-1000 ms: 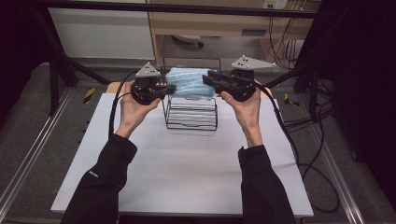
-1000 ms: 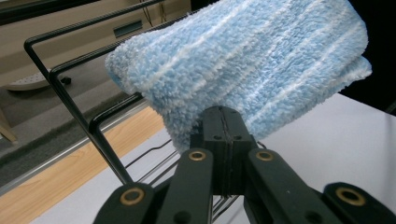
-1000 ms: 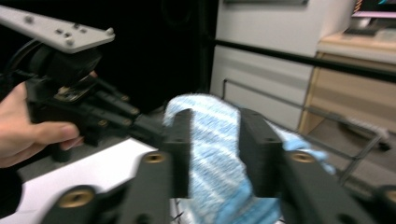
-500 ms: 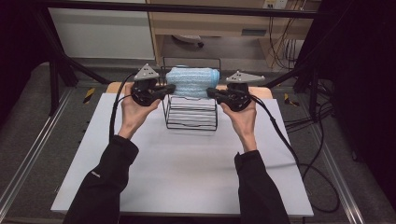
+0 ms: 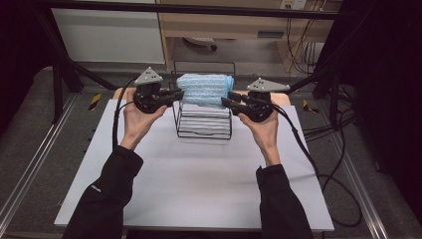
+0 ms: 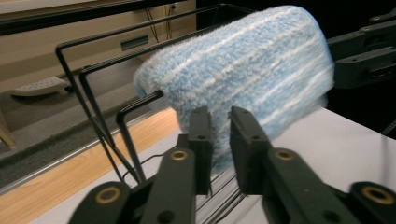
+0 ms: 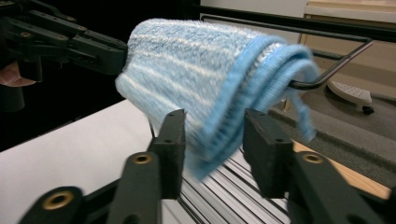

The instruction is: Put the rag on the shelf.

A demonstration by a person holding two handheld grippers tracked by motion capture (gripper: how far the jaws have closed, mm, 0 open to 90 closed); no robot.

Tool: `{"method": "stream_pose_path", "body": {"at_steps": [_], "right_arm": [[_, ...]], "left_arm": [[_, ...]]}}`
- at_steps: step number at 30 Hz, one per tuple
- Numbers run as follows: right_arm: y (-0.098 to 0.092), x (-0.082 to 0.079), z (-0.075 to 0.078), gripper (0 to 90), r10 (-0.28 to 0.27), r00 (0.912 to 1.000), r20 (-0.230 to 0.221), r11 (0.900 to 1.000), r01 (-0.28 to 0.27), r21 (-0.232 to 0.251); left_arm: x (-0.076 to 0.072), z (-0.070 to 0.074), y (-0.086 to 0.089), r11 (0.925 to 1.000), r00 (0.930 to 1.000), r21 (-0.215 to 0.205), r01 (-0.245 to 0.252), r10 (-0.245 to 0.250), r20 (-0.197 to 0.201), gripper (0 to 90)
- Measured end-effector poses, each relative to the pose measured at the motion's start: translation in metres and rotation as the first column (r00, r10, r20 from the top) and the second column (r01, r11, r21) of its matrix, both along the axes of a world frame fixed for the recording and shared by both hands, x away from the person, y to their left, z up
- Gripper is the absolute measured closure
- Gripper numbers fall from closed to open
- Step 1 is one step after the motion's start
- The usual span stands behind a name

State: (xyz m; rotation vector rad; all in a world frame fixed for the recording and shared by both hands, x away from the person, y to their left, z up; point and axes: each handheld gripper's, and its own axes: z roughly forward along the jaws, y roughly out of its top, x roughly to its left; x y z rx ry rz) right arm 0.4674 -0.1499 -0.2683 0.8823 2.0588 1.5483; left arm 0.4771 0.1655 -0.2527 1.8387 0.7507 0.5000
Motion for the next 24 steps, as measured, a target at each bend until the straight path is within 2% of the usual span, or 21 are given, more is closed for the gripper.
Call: {"method": "stream_pose_path", "body": {"at_steps": [4,6,8,10,12,16,20,24], "right_arm": [[-0.007,-0.007,0.005,45.8,-0.002,1.0000,0.002,1.000,0.002,0.028],[-0.010,-0.010,0.008,42.6,0.001,1.0000,0.004,0.999,-0.001,0.034],[-0.013,-0.014,0.009,38.2,-0.003,1.0000,0.009,0.999,0.002,0.036],[-0.018,-0.019,0.008,34.6,0.005,1.0000,-0.006,0.999,-0.005,0.051],[-0.021,-0.023,0.007,29.9,0.011,0.9999,-0.012,0.998,-0.010,0.056],[-0.028,-0.031,-0.004,21.6,0.009,0.9994,-0.034,0.999,-0.008,0.037],[-0.037,-0.038,-0.020,13.3,0.013,0.9968,-0.079,1.000,-0.011,0.027],[-0.047,-0.043,-0.041,8.0,0.005,0.9923,-0.124,1.000,-0.004,0.009]], "left_arm": [[-0.008,0.005,0.007,0.9998,0.9998,0.010,-0.020,0.020,0.007,67.1],[-0.012,0.006,0.012,0.9993,0.9994,0.020,-0.032,0.032,0.012,63.4],[-0.017,0.004,0.017,0.9988,0.9991,0.028,-0.041,0.041,0.014,59.6],[-0.021,0.001,0.023,0.9978,0.9986,0.043,-0.051,0.051,0.012,55.6],[-0.025,-0.003,0.028,0.9975,0.9983,0.041,-0.057,0.057,0.007,52.4],[-0.033,-0.017,0.038,0.9959,0.9976,0.060,-0.068,0.068,-0.011,44.3],[-0.042,-0.037,0.048,0.9937,0.9963,0.085,-0.073,0.077,-0.039,36.3],[-0.050,-0.062,0.058,0.9943,0.9954,0.079,-0.072,0.077,-0.057,27.5]]}}
